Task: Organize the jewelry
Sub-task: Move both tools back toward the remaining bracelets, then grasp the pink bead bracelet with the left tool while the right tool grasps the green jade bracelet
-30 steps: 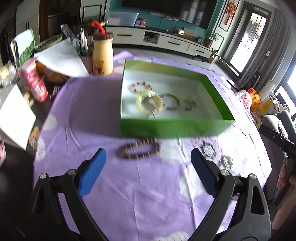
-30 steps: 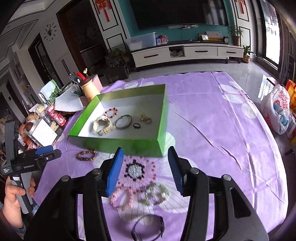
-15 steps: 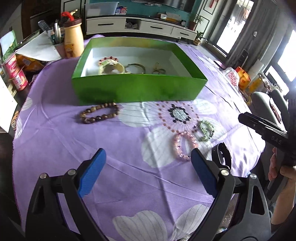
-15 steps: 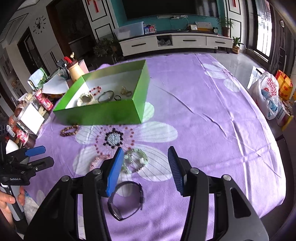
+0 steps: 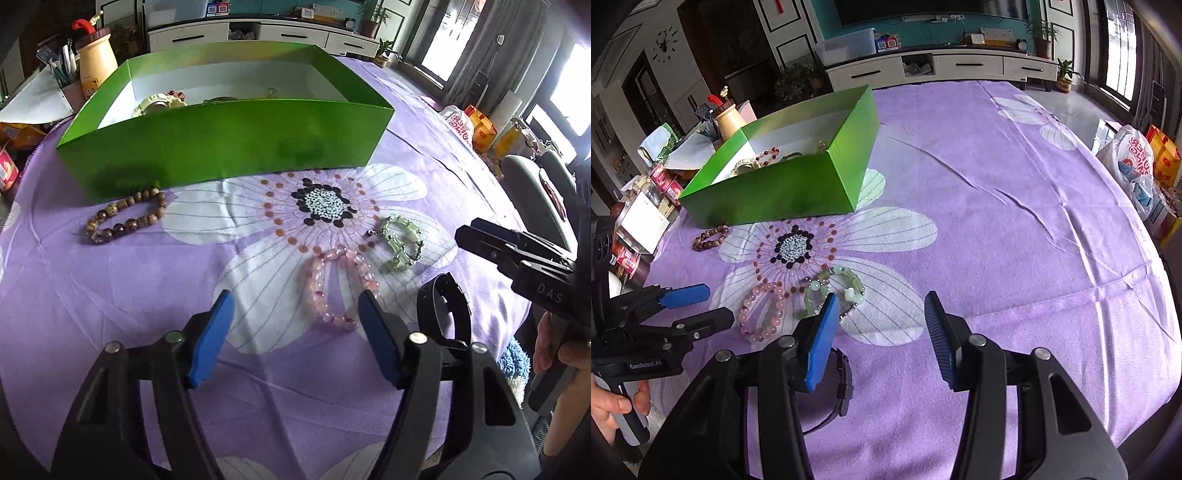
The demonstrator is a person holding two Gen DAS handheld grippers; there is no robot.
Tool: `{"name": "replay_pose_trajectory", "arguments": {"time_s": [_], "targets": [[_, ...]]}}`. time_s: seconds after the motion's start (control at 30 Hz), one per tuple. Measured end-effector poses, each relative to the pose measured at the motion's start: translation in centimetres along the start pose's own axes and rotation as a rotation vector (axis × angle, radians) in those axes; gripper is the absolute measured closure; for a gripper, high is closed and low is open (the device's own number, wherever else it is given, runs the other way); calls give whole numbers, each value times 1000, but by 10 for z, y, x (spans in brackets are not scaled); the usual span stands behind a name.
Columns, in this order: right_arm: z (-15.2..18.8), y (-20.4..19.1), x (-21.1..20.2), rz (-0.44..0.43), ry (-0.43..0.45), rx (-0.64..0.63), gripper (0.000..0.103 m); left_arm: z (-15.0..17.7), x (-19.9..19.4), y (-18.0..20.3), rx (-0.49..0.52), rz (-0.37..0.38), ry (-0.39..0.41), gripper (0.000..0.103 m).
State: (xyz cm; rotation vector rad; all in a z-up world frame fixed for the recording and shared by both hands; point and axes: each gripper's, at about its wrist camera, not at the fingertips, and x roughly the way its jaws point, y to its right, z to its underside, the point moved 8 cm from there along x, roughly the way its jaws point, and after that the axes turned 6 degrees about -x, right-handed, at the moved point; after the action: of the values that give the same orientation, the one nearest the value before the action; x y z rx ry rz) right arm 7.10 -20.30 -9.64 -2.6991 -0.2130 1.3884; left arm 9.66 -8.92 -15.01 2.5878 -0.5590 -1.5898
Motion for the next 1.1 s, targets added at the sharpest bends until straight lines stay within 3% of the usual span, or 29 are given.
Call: {"name": "replay_pose_trajectory", "arguments": {"time_s": [0.23, 0.37, 0.53, 0.63, 0.83, 0.97, 1.1], "targets": [[-4, 7, 2, -41, 17, 50, 54, -1, 20, 14, 22, 30, -21, 53], [-5, 6, 7, -23, 7, 24, 54, -3, 26, 24, 98, 0, 2, 59], [-9, 1, 21, -46, -15, 14, 60, 2, 28, 32, 218, -52, 53, 72], [-14, -8, 27, -15, -23, -45, 62, 4, 28, 35, 257, -46, 41, 84], [-10, -23, 44, 12, -87, -147, 74, -2, 29, 33, 256, -16, 56, 94], [-11, -33, 55, 62, -106, -245, 87, -4, 28, 21, 166, 59, 51, 94], [-13, -39, 62, 63, -109, -256, 90, -3, 23, 12, 114, 99, 51, 96]]}}
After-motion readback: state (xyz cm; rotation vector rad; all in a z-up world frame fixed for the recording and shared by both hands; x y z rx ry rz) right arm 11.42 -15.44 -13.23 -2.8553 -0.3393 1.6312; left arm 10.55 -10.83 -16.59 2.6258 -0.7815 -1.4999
